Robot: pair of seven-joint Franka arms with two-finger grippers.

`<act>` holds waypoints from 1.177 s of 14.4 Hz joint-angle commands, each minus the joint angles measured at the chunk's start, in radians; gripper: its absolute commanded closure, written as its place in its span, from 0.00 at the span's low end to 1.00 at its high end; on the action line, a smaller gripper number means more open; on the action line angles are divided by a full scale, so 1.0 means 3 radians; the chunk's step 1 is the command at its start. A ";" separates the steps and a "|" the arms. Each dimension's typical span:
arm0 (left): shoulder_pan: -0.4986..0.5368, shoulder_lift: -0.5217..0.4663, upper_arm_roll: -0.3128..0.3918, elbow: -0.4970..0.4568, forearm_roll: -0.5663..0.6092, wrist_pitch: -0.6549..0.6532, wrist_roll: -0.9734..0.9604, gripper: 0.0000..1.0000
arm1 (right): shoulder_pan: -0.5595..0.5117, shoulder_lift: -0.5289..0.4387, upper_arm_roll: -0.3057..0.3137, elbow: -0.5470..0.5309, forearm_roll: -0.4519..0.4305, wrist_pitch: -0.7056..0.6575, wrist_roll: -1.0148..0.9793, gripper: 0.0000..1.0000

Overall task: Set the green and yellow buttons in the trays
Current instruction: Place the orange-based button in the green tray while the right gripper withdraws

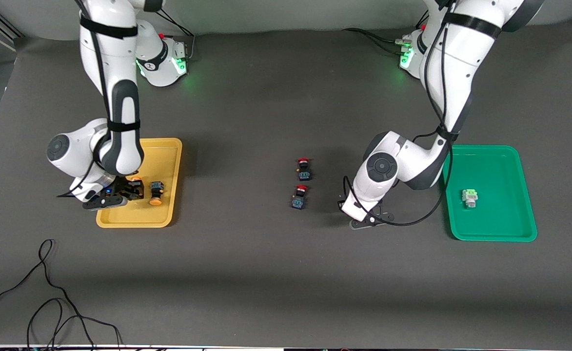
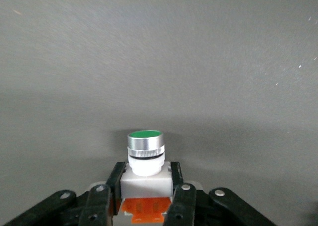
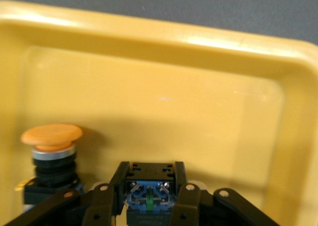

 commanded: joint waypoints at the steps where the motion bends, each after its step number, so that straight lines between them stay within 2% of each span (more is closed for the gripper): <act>1: 0.0013 -0.0615 0.0030 -0.0061 -0.0050 -0.0588 0.0084 1.00 | 0.0005 0.0059 -0.0019 0.0041 0.0133 0.0032 -0.0149 1.00; 2: 0.0034 -0.0733 0.0035 -0.0066 -0.0152 -0.0716 0.0222 1.00 | 0.0005 0.0049 -0.0019 0.0041 0.0133 0.0027 -0.0169 1.00; 3: 0.0145 -0.0846 0.0035 -0.0087 -0.0274 -0.0829 0.0502 1.00 | 0.0005 0.0014 -0.0024 0.0036 0.0133 0.0012 -0.0174 0.54; 4: 0.0273 -0.0938 0.0035 -0.0097 -0.0346 -0.0957 0.0824 1.00 | 0.0020 -0.0022 -0.0039 0.0031 0.0133 -0.0003 -0.0169 0.04; 5: 0.0421 -0.0984 0.0035 -0.0092 -0.0362 -0.1074 0.1075 1.00 | 0.0050 -0.0098 -0.0064 0.0026 0.0133 -0.0009 -0.0144 0.00; 8: 0.0998 -0.1158 0.0035 -0.0189 -0.0378 -0.1315 0.2050 1.00 | 0.0224 -0.0252 -0.0258 0.0010 0.0087 -0.0130 -0.0098 0.00; 9: 0.1238 -0.1174 0.0035 -0.0199 -0.0383 -0.1356 0.2388 1.00 | 0.0371 -0.0252 -0.0431 0.0015 0.0072 -0.0278 -0.0093 0.00; 11: 0.1689 -0.1169 0.0045 -0.0189 -0.0383 -0.1393 0.3074 1.00 | 0.0622 -0.0242 -0.0799 0.0081 -0.0263 -0.0565 0.0146 0.00; 13: 0.2022 -0.1082 0.0055 -0.0189 -0.0342 -0.1281 0.3489 1.00 | 0.0664 -0.0252 -0.1065 0.0387 -0.0663 -0.1064 0.0459 0.00; 17: 0.2385 -0.0689 0.0060 -0.0250 -0.0199 -0.0765 0.3813 1.00 | 0.0669 -0.0247 -0.1541 0.1021 -0.0991 -0.2103 0.0766 0.00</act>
